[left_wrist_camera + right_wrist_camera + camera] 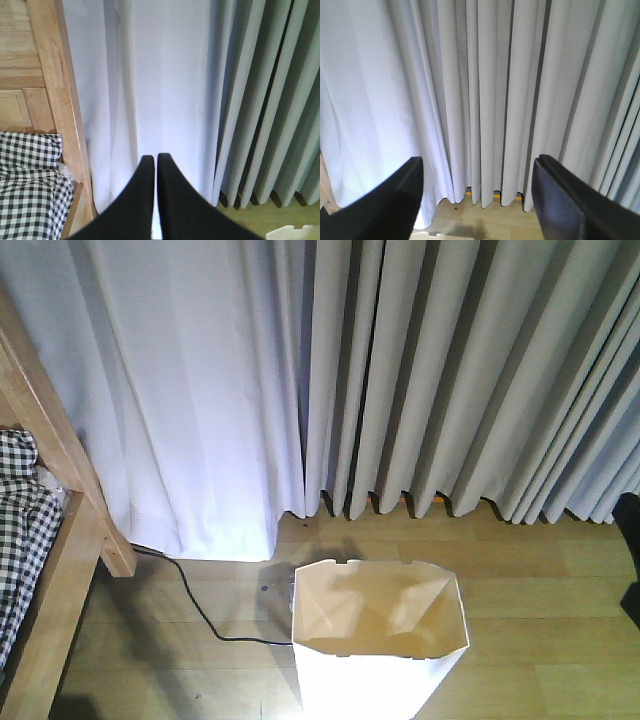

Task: Move trash bin to bedside with robot

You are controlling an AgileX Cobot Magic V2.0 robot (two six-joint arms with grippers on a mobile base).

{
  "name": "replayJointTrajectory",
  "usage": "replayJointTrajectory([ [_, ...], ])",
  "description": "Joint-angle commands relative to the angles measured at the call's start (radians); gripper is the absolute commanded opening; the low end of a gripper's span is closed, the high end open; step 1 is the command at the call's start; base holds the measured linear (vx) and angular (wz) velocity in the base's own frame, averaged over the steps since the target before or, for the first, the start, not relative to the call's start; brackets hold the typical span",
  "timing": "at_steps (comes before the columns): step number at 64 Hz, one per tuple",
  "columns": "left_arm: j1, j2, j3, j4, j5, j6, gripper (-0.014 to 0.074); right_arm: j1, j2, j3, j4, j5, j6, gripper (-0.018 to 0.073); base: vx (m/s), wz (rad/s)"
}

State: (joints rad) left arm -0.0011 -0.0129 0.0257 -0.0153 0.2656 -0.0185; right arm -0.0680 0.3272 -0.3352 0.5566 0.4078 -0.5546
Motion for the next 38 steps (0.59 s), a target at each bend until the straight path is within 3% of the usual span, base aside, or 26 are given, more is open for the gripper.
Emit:
replayJointTrajectory([
  [1,-0.002,-0.014,0.019,-0.003,-0.069,-0.004,-0.0006,0.031,-0.028,-0.028,0.007,-0.080,0.002,0.0469,0.00,0.00],
  [8,-0.002,-0.014,0.019,-0.003,-0.069,-0.004,-0.0006,0.072,-0.072,-0.028,-0.040,-0.085,0.003,0.0469,0.00,0.00],
  [26,-0.002,-0.014,0.019,-0.003,-0.069,-0.004,-0.0006,0.072,-0.095,-0.027,-0.057,-0.069,0.009,0.0440,0.00,0.00],
  [32,-0.002,-0.014,0.019,-0.003,-0.069,-0.004,-0.0006,0.069,-0.095,-0.027,-0.081,-0.073,0.009,0.0284,0.00,0.00],
  [38,-0.002,-0.014,0.019,-0.003,-0.069,-0.004,-0.0006,0.069,-0.095,-0.027,-0.086,-0.094,0.009,0.0059,0.00,0.00],
])
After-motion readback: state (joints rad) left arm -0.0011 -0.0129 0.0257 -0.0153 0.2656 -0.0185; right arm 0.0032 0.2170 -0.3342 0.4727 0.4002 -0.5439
